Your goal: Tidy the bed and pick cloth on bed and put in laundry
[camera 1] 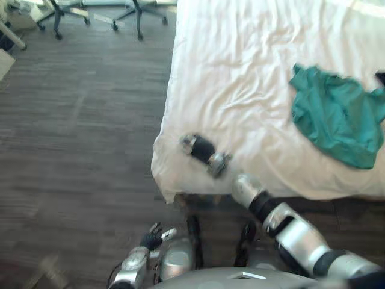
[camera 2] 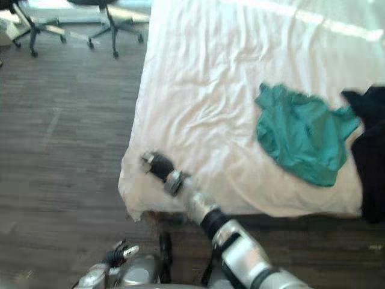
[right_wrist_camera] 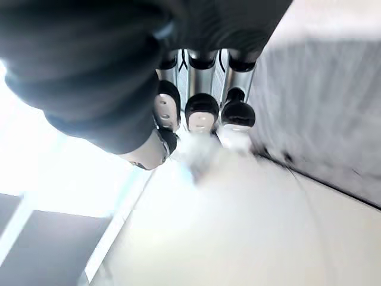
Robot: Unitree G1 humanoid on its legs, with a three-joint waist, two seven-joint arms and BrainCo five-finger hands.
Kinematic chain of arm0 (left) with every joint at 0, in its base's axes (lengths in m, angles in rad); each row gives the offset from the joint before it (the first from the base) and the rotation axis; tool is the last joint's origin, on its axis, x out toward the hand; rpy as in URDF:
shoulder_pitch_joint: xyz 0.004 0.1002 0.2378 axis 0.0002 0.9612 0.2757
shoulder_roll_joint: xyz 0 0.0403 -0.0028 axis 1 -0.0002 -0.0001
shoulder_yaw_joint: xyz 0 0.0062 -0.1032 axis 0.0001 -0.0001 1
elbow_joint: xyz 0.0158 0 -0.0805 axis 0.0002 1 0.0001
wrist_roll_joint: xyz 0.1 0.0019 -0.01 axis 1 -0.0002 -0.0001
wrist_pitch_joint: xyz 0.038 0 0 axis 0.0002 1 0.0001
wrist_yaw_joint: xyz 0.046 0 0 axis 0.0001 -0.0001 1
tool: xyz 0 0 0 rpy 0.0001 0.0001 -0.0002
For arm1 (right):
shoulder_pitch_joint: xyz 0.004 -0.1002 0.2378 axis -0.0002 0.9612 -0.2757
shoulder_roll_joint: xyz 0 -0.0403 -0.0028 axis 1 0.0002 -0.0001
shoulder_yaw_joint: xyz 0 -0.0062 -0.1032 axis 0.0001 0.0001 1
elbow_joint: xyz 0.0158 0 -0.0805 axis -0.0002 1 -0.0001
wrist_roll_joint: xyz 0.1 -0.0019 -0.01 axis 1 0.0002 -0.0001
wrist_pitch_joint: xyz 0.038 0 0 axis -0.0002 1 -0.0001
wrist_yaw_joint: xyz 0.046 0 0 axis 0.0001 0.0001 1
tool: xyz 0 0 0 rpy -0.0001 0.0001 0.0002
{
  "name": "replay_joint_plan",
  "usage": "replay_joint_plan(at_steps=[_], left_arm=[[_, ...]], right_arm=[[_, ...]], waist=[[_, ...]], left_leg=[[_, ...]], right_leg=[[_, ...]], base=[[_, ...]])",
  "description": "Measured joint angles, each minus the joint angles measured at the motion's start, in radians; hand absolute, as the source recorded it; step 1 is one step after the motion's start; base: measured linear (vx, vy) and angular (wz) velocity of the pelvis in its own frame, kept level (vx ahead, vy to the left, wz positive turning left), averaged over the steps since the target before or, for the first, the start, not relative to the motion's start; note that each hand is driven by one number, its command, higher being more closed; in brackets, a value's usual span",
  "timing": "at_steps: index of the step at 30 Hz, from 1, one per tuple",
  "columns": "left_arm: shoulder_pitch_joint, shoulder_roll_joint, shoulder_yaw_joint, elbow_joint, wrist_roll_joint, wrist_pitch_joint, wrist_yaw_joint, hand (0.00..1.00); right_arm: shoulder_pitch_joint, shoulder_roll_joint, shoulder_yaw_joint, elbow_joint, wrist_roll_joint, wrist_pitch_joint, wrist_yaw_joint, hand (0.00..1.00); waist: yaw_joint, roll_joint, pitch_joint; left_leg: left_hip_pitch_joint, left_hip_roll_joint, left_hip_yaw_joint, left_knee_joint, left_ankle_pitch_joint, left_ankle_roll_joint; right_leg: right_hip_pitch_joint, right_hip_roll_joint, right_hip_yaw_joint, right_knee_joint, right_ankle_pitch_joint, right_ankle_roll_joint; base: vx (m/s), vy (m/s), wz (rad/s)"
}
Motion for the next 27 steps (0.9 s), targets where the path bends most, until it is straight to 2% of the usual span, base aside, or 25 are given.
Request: replay_joint_plan(at_steps=[2, 3, 5, 9, 11, 13, 15, 17, 19, 20, 22, 23, 24, 25, 27], left_arm=[[-0.005, -0.021, -0.005, -0.019, -0.017, -0.005, -0.013, 0.0], [0.001, -0.021, -0.001, -0.03, -0.035, -0.018, -0.019, 0.0], [0.006, -0.02, 0.001, -0.029, -0.037, -0.019, -0.033, 0.0], [0.031, -0.045, 0.041, -0.034, -0.035, -0.037, -0.075, 0.0], [0.057, -0.052, 0.087, -0.027, -0.032, -0.047, -0.106, 0.0], [0.067, -0.057, 0.115, -0.005, -0.032, -0.061, -0.107, 0.0], [0.067, -0.063, 0.134, 0.019, -0.033, -0.064, -0.106, 0.0], [0.067, -0.08, 0.175, 0.029, -0.032, -0.056, -0.104, 0.0], [0.067, -0.09, 0.206, 0.032, -0.031, -0.05, -0.093, 0.0], [0.074, -0.097, 0.226, 0.032, -0.03, -0.038, -0.079, 0.0], [0.091, -0.103, 0.263, 0.033, -0.031, -0.025, -0.069, 0.0], [0.098, -0.104, 0.288, 0.033, -0.031, -0.015, -0.062, 0.0], [0.105, -0.11, 0.307, 0.033, -0.031, -0.016, -0.039, 0.0], [0.107, -0.118, 0.311, 0.034, -0.032, -0.018, -0.026, 0.0], [0.109, -0.155, 0.307, 0.065, -0.03, -0.025, 0.019, 0.0]], right_arm=[[-0.02, -0.052, -0.073, 0.069, 0.009, -0.006, -0.018, 1.0], [-0.004, -0.064, -0.139, 0.069, 0.037, -0.009, 0.008, 1.0], [0.034, -0.043, -0.195, 0.063, 0.038, -0.015, 0.019, 1.0], [0.145, -0.006, -0.338, 0.015, 0.058, -0.02, 0.044, 1.0], [0.249, 0.036, -0.43, -0.032, 0.077, -0.039, 0.079, 1.0], [0.335, 0.071, -0.508, -0.05, 0.082, -0.057, 0.088, 1.0], [0.44, 0.105, -0.605, -0.067, 0.095, -0.076, 0.088, 1.0], [0.602, 0.108, -0.764, -0.018, 0.106, -0.115, 0.046, 1.0], [0.728, 0.101, -0.86, 0.012, 0.139, -0.143, 0.021, 1.0], [0.811, 0.091, -0.894, 0.013, 0.153, -0.158, 0.014, 0.0], [0.882, 0.087, -0.913, 0.012, 0.153, -0.171, 0.013, 0.0], [0.909, 0.086, -0.916, 0.012, 0.149, -0.176, 0.013, 0.0], [0.921, 0.082, -0.91, 0.013, 0.094, -0.178, 0.015, 0.0], [0.921, 0.077, -0.9, 0.013, 0.07, -0.178, 0.018, 0.0], [0.92, 0.058, -0.865, 0.01, 0.009, -0.175, 0.051, 0.0]], waist=[[0.001, 0.025, 0.043], [-0.008, 0.025, 0.057], [-0.021, 0.023, 0.058], [-0.026, 0.015, 0.053], [-0.057, -0.002, 0.038], [-0.074, -0.025, 0.004], [-0.078, -0.052, -0.031], [-0.075, -0.083, -0.079], [-0.079, -0.089, -0.091], [-0.083, -0.091, -0.099], [-0.098, -0.098, -0.117], [-0.102, -0.111, -0.131], [-0.096, -0.12, -0.155], [-0.093, -0.114, -0.163], [-0.08, -0.076, -0.195]], left_leg=[[-0.002, -0.004, 0.006, 0.0, 0.003, 0.004], [-0.002, -0.004, 0.011, 0.002, 0.004, 0.006], [0.016, -0.002, 0.024, 0.003, 0.001, 0.002], [0.051, 0.004, 0.076, 0.004, -0.023, -0.008], [0.078, 0.006, 0.106, 0.006, -0.042, -0.008], [0.091, 0.012, 0.131, 0.012, -0.06, -0.01], [0.112, 0.022, 0.153, 0.023, -0.08, -0.016], [0.137, 0.033, 0.172, 0.02, -0.097, -0.027], [0.161, 0.038, 0.184, 0.013, -0.106, -0.036], [0.185, 0.043, 0.206, 0.003, -0.11, -0.043], [0.209, 0.05, 0.217, 0.016, -0.126, -0.055], [0.217, 0.058, 0.197, 0.06, -0.15, -0.056], [0.214, 0.079, 0.11, 0.137, -0.196, -0.056], [0.216, 0.088, 0.072, 0.166, -0.222, -0.06], [0.242, 0.118, 0.021, 0.2, -0.314, -0.087]], right_leg=[[-0.011, -0.004, 0.011, 0.008, 0.006, -0.002], [-0.016, -0.002, 0.025, 0.008, 0.006, -0.001], [-0.009, 0.0, 0.04, 0.012, -0.001, 0.003], [-0.007, 0.004, 0.082, 0.025, -0.015, 0.005], [0.013, 0.009, 0.104, 0.017, -0.017, 0.007], [0.024, 0.017, 0.114, 0.001, -0.016, 0.009], [0.047, 0.025, 0.123, -0.019, -0.015, 0.009], [0.076, 0.036, 0.133, -0.049, -0.016, 0.009], [0.098, 0.045, 0.138, -0.064, -0.017, 0.008], [0.105, 0.054, 0.154, -0.066, -0.018, 0.007], [0.113, 0.07, 0.191, -0.071, -0.017, 0.006], [0.116, 0.083, 0.234, -0.071, -0.016, 0.005], [0.115, 0.099, 0.303, -0.069, -0.013, 0.001], [0.115, 0.107, 0.33, -0.066, -0.012, 0.0], [0.109, 0.147, 0.396, -0.063, -0.007, 0.003]], base=[[-0.05, 0.047, -0.11], [0.04, 0.016, -0.2], [0.1, -0.009, -0.27], [0.09, -0.004, -0.3], [0.09, 0.006, -0.33], [0.1, -0.002, -0.38], [0.12, -0.022, -0.35], [0.12, -0.029, -0.23], [0.09, -0.02, -0.27], [0.13, -0.036, -0.52], [0.11, -0.053, -0.71], [0.12, -0.125, -1.2], [0.12, -0.121, -1.34], [0.05, -0.091, -1.33], [-0.01, -0.002, -1.15]])
